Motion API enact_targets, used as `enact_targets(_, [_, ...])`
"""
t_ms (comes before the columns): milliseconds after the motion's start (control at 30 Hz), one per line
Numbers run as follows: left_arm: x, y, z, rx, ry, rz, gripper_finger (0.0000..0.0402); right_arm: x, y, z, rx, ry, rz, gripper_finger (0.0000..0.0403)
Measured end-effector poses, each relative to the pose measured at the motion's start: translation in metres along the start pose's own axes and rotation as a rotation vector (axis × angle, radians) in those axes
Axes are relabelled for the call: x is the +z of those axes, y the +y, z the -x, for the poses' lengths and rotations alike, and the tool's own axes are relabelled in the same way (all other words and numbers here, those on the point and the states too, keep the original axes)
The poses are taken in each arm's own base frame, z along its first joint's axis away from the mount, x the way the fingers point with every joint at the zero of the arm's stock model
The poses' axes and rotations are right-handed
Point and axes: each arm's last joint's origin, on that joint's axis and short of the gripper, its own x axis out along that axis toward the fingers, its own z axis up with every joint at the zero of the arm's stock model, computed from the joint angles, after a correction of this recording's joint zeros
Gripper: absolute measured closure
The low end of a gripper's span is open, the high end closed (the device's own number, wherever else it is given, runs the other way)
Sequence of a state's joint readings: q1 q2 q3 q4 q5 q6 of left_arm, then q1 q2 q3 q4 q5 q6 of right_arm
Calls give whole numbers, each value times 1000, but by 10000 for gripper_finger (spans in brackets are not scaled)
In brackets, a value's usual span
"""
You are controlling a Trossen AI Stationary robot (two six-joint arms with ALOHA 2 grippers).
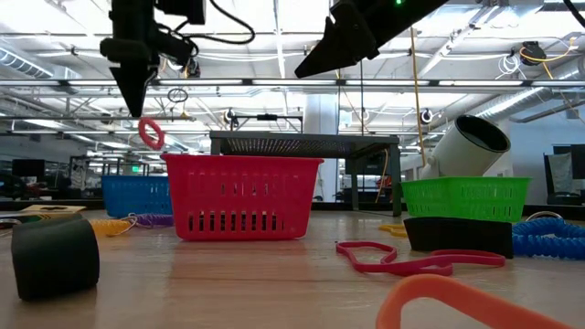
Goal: Pick & Place Office Desk Supplies
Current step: Put the top orange spring keychain into the blue bin, then put the middle orange rubber band into the green bin
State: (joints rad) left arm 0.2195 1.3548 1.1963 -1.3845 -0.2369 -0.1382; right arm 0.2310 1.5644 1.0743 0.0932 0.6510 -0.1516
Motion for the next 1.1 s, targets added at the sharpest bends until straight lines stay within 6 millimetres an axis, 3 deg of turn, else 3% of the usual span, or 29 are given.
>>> enact_targets(367, [3,18,-12,-50,4,22,385,0,0,0,-2,1,2,248])
enact_targets(833, [5,17,-12,-128,-10,57,258,0,0,0,-2,1,3,248])
enact_targets(967, [5,8,-10,-203,-8,60,232,0,0,0,-2,1,0,248])
enact_targets(1100, [5,-15,-4,-254,-37,5,221,0,0,0,-2,1,-8,248])
